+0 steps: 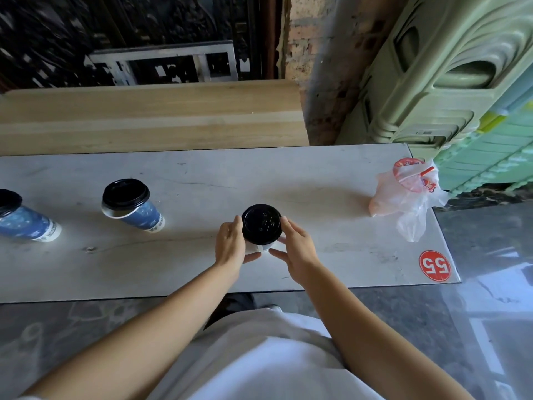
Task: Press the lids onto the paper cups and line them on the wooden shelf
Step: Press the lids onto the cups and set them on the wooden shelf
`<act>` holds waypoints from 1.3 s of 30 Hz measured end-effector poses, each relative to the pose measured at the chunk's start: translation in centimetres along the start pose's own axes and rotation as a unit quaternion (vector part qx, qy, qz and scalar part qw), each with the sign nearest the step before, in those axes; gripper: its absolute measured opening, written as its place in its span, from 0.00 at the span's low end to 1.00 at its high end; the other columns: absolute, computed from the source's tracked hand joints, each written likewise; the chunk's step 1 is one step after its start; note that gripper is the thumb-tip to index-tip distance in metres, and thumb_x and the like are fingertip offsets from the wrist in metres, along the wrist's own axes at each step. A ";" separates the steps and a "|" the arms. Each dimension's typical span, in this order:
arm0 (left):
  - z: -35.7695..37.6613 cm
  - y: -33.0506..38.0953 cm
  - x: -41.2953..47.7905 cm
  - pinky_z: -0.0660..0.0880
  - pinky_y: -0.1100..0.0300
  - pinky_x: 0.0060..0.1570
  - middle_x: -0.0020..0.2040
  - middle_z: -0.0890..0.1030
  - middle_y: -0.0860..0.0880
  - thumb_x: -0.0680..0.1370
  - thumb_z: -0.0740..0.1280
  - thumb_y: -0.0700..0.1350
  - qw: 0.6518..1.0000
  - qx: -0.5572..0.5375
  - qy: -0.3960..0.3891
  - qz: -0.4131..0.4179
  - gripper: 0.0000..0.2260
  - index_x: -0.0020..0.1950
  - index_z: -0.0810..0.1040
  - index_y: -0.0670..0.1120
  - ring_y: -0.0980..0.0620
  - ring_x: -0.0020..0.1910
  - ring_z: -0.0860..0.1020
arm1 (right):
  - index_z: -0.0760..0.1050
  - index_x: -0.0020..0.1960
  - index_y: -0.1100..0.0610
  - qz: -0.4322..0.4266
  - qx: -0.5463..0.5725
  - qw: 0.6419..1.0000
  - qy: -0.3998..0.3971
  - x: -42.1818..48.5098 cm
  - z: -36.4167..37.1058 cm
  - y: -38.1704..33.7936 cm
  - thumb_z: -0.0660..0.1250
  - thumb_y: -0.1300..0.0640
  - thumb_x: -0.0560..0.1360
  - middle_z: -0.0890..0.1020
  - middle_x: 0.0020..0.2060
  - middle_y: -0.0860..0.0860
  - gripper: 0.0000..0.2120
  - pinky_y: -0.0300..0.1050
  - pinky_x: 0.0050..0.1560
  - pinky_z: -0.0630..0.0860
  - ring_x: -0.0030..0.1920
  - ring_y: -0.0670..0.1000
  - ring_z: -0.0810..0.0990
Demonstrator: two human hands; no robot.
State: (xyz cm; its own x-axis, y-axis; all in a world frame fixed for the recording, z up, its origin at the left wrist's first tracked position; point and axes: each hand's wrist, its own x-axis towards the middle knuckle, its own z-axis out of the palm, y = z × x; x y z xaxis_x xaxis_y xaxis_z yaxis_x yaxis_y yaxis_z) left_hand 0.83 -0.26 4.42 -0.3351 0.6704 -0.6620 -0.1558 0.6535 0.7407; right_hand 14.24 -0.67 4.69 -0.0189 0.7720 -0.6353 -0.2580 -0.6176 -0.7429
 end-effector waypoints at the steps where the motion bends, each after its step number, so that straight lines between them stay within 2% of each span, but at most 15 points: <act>1: -0.1 0.1 0.1 0.82 0.55 0.32 0.58 0.78 0.43 0.83 0.60 0.59 1.000 0.003 -0.008 0.001 0.16 0.54 0.74 0.47 0.42 0.57 0.81 | 0.83 0.51 0.44 0.005 0.004 1.000 0.002 0.1 0.0 -0.1 0.60 0.48 0.84 0.83 0.54 0.45 0.12 0.57 0.60 0.80 0.63 0.51 0.77; 4: -0.8 0.1 0.2 0.82 0.55 0.32 0.56 0.79 0.44 0.84 0.59 0.58 0.999 0.013 -0.038 0.027 0.17 0.57 0.73 0.45 0.44 0.55 0.82 | 0.82 0.54 0.46 -0.003 -0.008 1.000 0.006 0.1 0.3 -0.2 0.59 0.49 0.84 0.83 0.57 0.49 0.12 0.59 0.56 0.82 0.63 0.52 0.78; 8: -1.3 0.3 0.6 0.84 0.51 0.38 0.52 0.80 0.48 0.86 0.57 0.53 0.991 0.045 -0.080 0.092 0.11 0.56 0.74 0.47 0.49 0.50 0.81 | 0.79 0.63 0.52 -0.016 -0.014 1.000 0.016 0.4 0.5 0.0 0.56 0.51 0.85 0.82 0.59 0.53 0.15 0.61 0.53 0.83 0.59 0.51 0.79; 12: -1.4 0.5 0.8 0.84 0.44 0.45 0.56 0.80 0.52 0.86 0.55 0.51 0.985 0.046 -0.117 0.117 0.11 0.58 0.76 0.53 0.49 0.58 0.80 | 0.77 0.65 0.53 -0.031 -0.014 0.999 0.024 0.6 0.8 0.3 0.55 0.52 0.86 0.81 0.60 0.53 0.15 0.61 0.53 0.83 0.61 0.52 0.79; 14: -1.3 0.6 0.7 0.84 0.41 0.48 0.59 0.79 0.56 0.87 0.54 0.50 0.983 0.039 -0.130 0.126 0.12 0.61 0.76 0.56 0.54 0.60 0.79 | 0.77 0.66 0.53 -0.034 -0.009 0.999 0.024 0.6 0.8 0.5 0.55 0.52 0.86 0.81 0.61 0.54 0.16 0.60 0.53 0.83 0.62 0.52 0.79; 16: -1.2 0.8 0.7 0.84 0.43 0.48 0.60 0.77 0.60 0.87 0.54 0.50 0.982 0.033 -0.134 0.129 0.12 0.63 0.75 0.57 0.58 0.60 0.77 | 0.76 0.67 0.53 -0.035 -0.007 0.999 0.023 0.5 0.8 0.6 0.55 0.51 0.86 0.80 0.62 0.54 0.16 0.60 0.52 0.83 0.63 0.52 0.79; 20: -1.3 0.9 0.5 0.84 0.45 0.47 0.63 0.76 0.57 0.87 0.53 0.49 0.980 0.050 -0.138 0.136 0.14 0.67 0.74 0.58 0.57 0.61 0.76 | 0.77 0.66 0.52 -0.043 -0.007 0.999 0.027 0.2 0.9 0.8 0.54 0.50 0.86 0.80 0.62 0.53 0.16 0.62 0.52 0.83 0.62 0.52 0.79; 24: -1.0 0.7 0.1 0.85 0.49 0.45 0.60 0.77 0.59 0.87 0.52 0.50 0.983 0.038 -0.121 0.132 0.14 0.65 0.75 0.57 0.58 0.59 0.77 | 0.78 0.65 0.52 -0.021 0.035 0.999 0.017 0.1 0.9 0.4 0.56 0.50 0.85 0.81 0.62 0.52 0.15 0.61 0.54 0.82 0.64 0.53 0.78; 28: -0.1 0.0 -0.5 0.84 0.47 0.46 0.57 0.78 0.54 0.87 0.52 0.49 0.994 -0.009 -0.070 0.086 0.13 0.58 0.76 0.55 0.52 0.60 0.77 | 0.79 0.64 0.54 -0.001 0.084 0.996 0.030 -0.4 0.6 0.7 0.62 0.49 0.83 0.78 0.64 0.50 0.14 0.53 0.56 0.83 0.65 0.54 0.74; 31: 0.4 -0.4 -1.0 0.84 0.46 0.45 0.59 0.79 0.51 0.85 0.55 0.47 0.996 -0.039 -0.059 0.060 0.10 0.58 0.76 0.53 0.51 0.59 0.79 | 0.81 0.53 0.51 -0.025 0.084 0.995 0.039 -0.6 0.4 1.0 0.60 0.54 0.84 0.82 0.53 0.47 0.10 0.44 0.56 0.80 0.57 0.47 0.78; 33: 0.4 -0.5 -1.2 0.85 0.47 0.44 0.55 0.80 0.51 0.84 0.58 0.47 0.997 -0.039 -0.050 0.044 0.10 0.59 0.77 0.51 0.49 0.58 0.81 | 0.82 0.52 0.49 -0.036 0.053 0.997 0.033 -0.5 0.4 0.9 0.59 0.54 0.85 0.84 0.52 0.47 0.13 0.42 0.53 0.79 0.57 0.46 0.80; 36: 0.3 -0.3 -1.0 0.83 0.53 0.37 0.57 0.80 0.45 0.83 0.58 0.53 0.999 -0.001 -0.025 0.020 0.11 0.57 0.76 0.49 0.44 0.56 0.82 | 0.82 0.51 0.47 -0.027 0.022 0.999 0.029 -0.5 0.6 0.7 0.57 0.49 0.85 0.83 0.56 0.49 0.14 0.51 0.55 0.81 0.57 0.47 0.79; 39: -0.3 0.2 -0.3 0.83 0.53 0.36 0.55 0.80 0.46 0.83 0.59 0.59 0.999 0.034 -0.021 0.003 0.13 0.50 0.75 0.52 0.44 0.55 0.83 | 0.80 0.50 0.46 -0.024 0.004 0.999 0.028 -0.4 0.7 0.7 0.56 0.48 0.85 0.82 0.53 0.47 0.14 0.59 0.60 0.79 0.52 0.42 0.78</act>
State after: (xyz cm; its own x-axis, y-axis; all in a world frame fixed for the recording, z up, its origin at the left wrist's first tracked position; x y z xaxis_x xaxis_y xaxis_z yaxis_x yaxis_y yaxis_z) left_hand 0.66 -0.43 4.74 -0.2959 0.6880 -0.6626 -0.0894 0.6707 0.7363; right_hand 13.39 -1.29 4.60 0.0475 0.7915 -0.6093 -0.2653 -0.5781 -0.7716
